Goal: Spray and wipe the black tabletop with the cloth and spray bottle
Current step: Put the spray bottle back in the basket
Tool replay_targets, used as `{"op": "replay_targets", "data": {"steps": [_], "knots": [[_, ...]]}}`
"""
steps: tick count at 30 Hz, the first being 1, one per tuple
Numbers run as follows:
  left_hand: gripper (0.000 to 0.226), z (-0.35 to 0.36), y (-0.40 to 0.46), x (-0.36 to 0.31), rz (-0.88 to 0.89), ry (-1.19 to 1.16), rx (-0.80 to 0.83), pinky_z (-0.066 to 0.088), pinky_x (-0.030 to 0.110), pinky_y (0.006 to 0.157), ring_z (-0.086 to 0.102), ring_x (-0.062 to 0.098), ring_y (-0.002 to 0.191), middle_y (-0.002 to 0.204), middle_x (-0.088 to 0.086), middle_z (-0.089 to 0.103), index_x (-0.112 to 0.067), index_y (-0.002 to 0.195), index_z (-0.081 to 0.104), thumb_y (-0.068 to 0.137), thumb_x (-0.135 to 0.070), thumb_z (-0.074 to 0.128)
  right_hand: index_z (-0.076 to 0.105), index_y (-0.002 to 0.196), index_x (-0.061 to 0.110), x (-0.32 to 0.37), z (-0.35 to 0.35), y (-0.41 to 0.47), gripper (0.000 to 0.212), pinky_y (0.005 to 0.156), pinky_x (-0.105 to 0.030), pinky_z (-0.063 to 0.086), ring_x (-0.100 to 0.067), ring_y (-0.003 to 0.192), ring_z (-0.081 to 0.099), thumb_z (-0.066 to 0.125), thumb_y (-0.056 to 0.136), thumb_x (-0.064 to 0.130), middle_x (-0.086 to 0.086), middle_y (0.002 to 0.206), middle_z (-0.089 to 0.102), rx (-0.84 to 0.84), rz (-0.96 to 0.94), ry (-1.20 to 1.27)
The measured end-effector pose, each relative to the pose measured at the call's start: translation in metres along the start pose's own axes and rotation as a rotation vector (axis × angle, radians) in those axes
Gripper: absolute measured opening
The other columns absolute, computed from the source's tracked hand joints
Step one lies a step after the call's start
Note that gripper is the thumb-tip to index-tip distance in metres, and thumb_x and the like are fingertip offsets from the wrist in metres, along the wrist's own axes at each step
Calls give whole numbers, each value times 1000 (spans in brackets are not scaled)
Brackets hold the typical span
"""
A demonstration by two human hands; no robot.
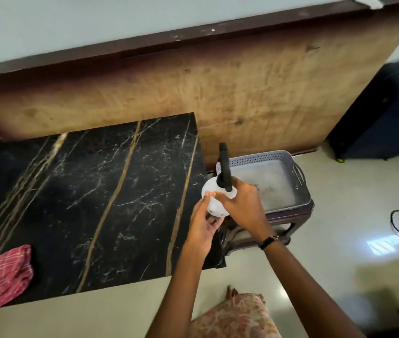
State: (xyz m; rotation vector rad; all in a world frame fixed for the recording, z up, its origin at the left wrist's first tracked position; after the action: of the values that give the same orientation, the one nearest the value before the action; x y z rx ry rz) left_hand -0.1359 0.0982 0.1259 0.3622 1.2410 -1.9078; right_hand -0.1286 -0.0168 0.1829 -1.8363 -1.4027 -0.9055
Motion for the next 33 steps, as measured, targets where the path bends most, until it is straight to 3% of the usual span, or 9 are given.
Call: {"op": "replay_targets", "data": {"steps": [8,12,17,23,26,30,33], "knots": [[40,43,65,41,-121,113,-53,38,38,109,49,23,126,125,5,56,-18,132,47,93,-22,54,64,116,12,-108,-22,57,43,86,-22,44,-20,100,64,74,80,34,-6,109,71,15,47,-46],[37,49,100,59,-186,183,-93,41,34,107,59,9,101,99,-4,62,-20,130,50,93,-26,53,65,114,10,-159,-8,91,40,87,-20,41,-23,101,63,75,80,29,-8,108,71,37,111,-31],[35,46,142,75,-201,202,-163,40,34,107,48,18,127,136,3,52,-20,130,48,95,-22,50,65,115,10,-214,24,123,39,89,-32,47,-27,100,63,76,80,23,-12,108,69,47,149,-52],[43,37,161,82,-200,206,-215,38,35,108,44,19,130,141,3,46,-14,137,42,95,-19,50,61,119,12,-255,54,136,41,83,-22,42,-28,101,62,74,82,25,-12,117,62,83,175,-43],[46,32,163,82,-203,219,-212,37,35,109,40,21,135,145,5,43,-14,140,38,95,-19,49,59,122,11,-261,62,140,44,87,-27,44,-29,106,60,73,83,25,-13,121,60,70,210,-4],[45,29,163,78,-199,229,-206,38,36,109,43,22,133,144,7,44,-14,139,40,95,-19,49,55,128,11,-263,65,145,48,100,-43,45,-35,122,51,70,85,26,-16,130,56,70,236,10],[43,29,160,76,-194,231,-198,40,36,107,46,22,130,143,8,46,-13,137,42,95,-19,50,51,131,7,-259,60,146,52,100,-37,41,-34,121,51,71,84,19,-17,130,55,133,229,-25]]}}
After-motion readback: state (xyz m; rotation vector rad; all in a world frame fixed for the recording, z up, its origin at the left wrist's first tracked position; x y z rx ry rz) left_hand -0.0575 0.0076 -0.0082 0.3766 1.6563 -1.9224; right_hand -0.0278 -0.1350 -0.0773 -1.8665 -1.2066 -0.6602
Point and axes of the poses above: each hand's wrist, its own y-axis towards the middle knuckle, its own z-axis out of the palm, x = y × z, the point moved 2 cm from there along y, towards the middle knuckle
